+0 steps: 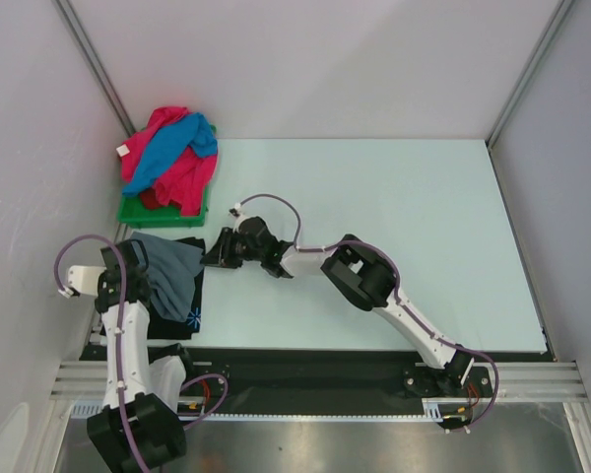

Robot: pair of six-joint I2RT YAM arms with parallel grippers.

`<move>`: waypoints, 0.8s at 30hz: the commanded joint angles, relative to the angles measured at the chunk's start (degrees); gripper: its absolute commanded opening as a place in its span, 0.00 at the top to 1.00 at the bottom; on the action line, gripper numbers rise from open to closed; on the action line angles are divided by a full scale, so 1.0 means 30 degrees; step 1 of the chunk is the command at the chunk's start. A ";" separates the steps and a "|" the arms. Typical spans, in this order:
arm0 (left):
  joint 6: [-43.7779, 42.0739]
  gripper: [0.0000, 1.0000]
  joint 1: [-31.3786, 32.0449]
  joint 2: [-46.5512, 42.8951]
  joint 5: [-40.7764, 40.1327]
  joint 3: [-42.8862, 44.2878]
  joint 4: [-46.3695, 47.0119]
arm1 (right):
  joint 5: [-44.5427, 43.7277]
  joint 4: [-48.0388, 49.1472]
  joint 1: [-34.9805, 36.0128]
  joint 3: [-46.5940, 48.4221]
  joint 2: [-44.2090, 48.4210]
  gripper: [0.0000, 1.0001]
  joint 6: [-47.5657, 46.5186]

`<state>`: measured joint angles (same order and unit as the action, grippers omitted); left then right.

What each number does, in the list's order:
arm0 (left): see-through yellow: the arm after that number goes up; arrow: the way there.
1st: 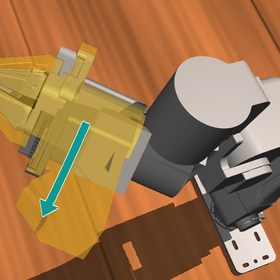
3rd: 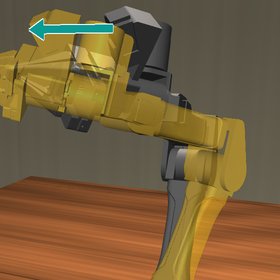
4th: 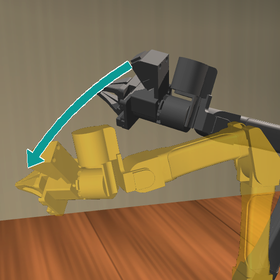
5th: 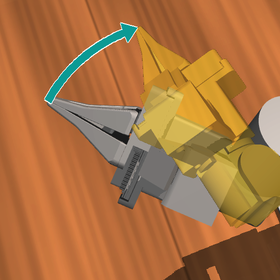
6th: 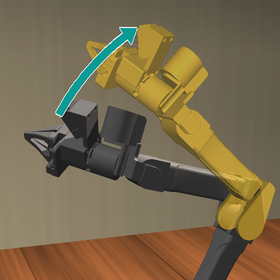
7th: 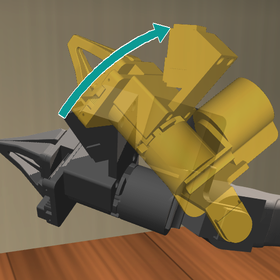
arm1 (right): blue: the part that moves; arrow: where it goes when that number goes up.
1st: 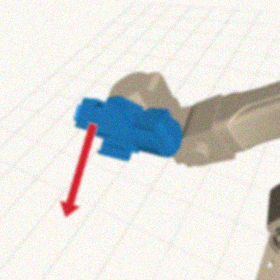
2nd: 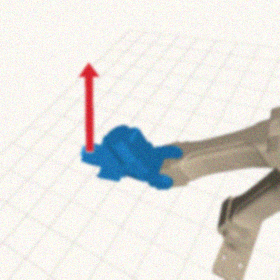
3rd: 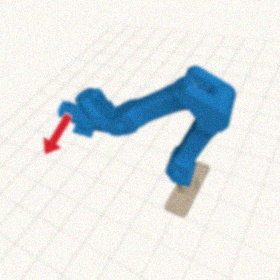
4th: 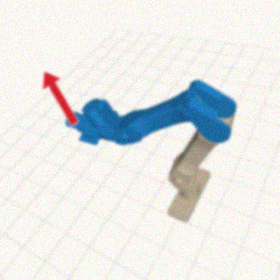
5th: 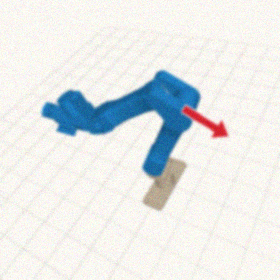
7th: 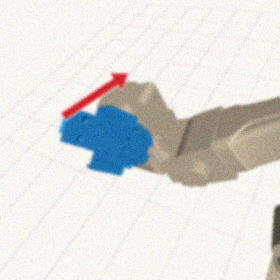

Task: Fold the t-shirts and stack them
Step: Neatly place the folded tshirt to the corner

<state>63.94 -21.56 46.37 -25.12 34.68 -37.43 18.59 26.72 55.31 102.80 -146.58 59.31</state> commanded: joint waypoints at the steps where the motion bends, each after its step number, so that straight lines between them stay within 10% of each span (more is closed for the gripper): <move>1: -0.0425 0.99 -0.0166 0.0071 0.0143 0.0687 0.0465 | 0.0249 0.0233 -0.0096 0.0917 -0.0065 0.74 -0.0345; 8: -0.0513 0.99 -0.0166 0.0187 -0.0267 0.0687 0.0465 | 0.0074 -0.1872 -0.0242 0.2380 0.0023 0.97 -0.2918; 24: -0.1713 0.98 -0.1014 0.1272 -0.1322 0.0307 0.1021 | 0.0776 -0.5595 -0.1649 0.8269 -0.2612 0.98 -0.4769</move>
<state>60.82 -23.05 49.95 -27.22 34.72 -36.40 20.34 12.10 51.57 122.67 -151.89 46.59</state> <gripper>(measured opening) 0.074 0.065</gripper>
